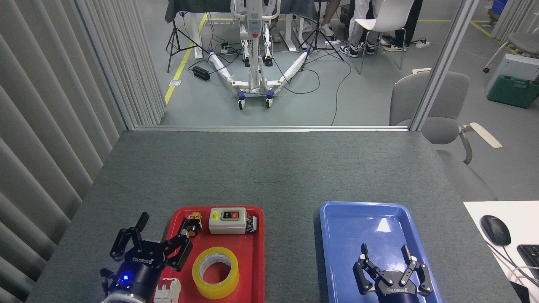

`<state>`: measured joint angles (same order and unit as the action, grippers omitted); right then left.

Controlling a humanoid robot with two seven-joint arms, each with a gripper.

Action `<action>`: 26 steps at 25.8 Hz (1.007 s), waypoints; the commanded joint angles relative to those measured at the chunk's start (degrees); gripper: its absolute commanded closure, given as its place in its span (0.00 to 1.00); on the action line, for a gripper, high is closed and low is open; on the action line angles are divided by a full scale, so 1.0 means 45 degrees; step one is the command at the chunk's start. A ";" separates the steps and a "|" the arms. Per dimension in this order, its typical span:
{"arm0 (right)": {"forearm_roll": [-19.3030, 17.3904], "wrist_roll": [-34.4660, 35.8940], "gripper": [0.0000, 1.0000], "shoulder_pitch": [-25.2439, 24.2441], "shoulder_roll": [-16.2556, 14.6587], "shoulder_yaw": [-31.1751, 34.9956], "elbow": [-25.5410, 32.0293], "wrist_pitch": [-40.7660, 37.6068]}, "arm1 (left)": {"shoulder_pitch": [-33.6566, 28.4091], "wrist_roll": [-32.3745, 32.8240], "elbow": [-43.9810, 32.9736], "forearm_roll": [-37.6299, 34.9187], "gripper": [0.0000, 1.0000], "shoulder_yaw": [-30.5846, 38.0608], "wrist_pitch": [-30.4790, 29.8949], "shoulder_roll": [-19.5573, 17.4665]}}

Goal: Place and move tape with both arms
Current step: 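Reach the left hand into the yellow tape roll and grasp it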

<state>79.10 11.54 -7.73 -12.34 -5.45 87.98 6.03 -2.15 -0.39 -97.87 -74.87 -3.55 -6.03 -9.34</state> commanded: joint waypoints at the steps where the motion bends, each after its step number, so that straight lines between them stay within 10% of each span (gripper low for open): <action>1: 0.0000 -0.0005 0.00 0.0000 0.0008 0.0000 0.0000 0.0007 | 0.0341 0.2782 -0.0262 -0.0002 0.00 -0.0207 -0.0144 -0.0033; 7: 0.0000 -0.0005 0.00 0.0000 0.0008 0.0000 -0.0020 0.0007 | 0.1650 0.9617 -0.0262 -0.0002 0.00 -0.0285 -0.0144 0.0240; 26: 0.0019 -0.0005 0.00 0.0000 0.0008 -0.0020 -0.0059 0.0026 | 0.3056 1.3230 0.1144 -0.0177 0.00 -0.1906 0.1184 0.1119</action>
<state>79.12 11.51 -7.69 -12.29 -5.49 87.72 6.13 11.20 56.11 -92.94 -75.37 -12.47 -0.87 -4.16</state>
